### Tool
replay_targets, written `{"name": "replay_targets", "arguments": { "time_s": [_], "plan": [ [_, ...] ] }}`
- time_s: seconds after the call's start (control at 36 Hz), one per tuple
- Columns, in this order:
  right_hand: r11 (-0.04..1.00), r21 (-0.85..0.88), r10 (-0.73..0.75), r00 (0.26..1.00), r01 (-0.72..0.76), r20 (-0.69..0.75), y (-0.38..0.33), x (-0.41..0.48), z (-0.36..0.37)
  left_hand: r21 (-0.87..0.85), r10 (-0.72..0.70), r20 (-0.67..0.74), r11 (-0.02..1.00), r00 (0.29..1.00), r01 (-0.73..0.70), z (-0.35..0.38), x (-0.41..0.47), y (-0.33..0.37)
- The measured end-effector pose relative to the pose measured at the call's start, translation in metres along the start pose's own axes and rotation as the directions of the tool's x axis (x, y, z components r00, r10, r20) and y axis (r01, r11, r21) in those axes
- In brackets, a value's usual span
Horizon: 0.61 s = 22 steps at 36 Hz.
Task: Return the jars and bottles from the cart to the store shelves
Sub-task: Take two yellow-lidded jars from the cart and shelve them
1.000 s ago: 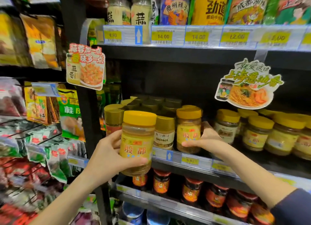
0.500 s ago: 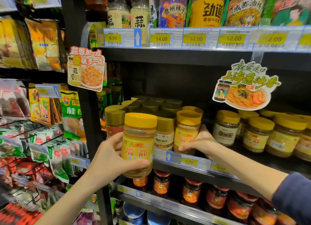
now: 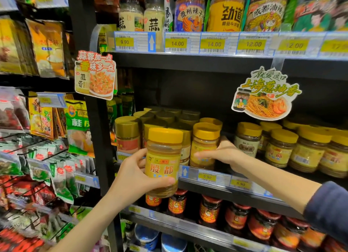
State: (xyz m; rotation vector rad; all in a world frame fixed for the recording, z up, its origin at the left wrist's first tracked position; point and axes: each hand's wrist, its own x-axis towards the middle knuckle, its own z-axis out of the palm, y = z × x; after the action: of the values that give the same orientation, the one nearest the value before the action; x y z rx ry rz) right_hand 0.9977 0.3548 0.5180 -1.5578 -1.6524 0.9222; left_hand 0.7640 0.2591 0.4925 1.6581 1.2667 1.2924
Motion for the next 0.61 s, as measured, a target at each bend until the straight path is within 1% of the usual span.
{"name": "replay_targets", "arguments": {
  "time_s": [0.06,0.11,0.14,0.19,0.25,0.31,0.36,0.47,0.61],
  "plan": [
    [0.995,0.071,-0.062,0.994,0.068,-0.087,-0.013,-0.007,-0.014,-0.003,0.001,0.004,1.000,1.000,-0.001,0.006,-0.001,0.001],
    [0.972,0.108,-0.192,0.968,0.211,-0.162,-0.028,-0.018,-0.028,0.002,0.001,0.008,1.000,1.000,-0.001,0.013,-0.002,0.002],
    [0.954,0.080,-0.272,0.947,0.288,-0.169,-0.034,-0.026,-0.034,0.002,0.001,0.011,1.000,1.000,-0.001,0.016,-0.002,0.003],
    [0.921,-0.008,-0.389,0.917,0.390,-0.083,-0.040,-0.039,-0.045,0.006,0.003,0.023,1.000,1.000,-0.003,0.024,-0.004,0.004],
    [0.896,-0.038,-0.438,0.894,0.443,0.092,-0.046,-0.053,-0.052,0.003,0.012,0.037,1.000,0.999,-0.012,0.033,-0.006,0.007],
    [0.887,-0.105,-0.413,0.874,0.449,0.255,-0.049,-0.061,-0.055,-0.017,0.017,0.055,1.000,0.998,-0.016,0.043,-0.007,0.009],
    [0.889,-0.159,-0.356,0.866,0.430,0.351,-0.049,-0.066,-0.052,-0.028,0.021,0.075,0.999,0.997,-0.019,0.053,-0.008,0.012],
    [0.924,-0.126,-0.292,0.879,0.361,0.376,-0.046,-0.071,-0.049,-0.027,0.041,0.111,0.999,0.993,-0.038,0.073,-0.010,0.015],
    [0.928,-0.158,-0.265,0.895,0.338,0.358,-0.044,-0.075,-0.051,-0.019,0.070,0.113,0.998,0.991,-0.068,0.090,-0.013,0.023]
  ]
}}
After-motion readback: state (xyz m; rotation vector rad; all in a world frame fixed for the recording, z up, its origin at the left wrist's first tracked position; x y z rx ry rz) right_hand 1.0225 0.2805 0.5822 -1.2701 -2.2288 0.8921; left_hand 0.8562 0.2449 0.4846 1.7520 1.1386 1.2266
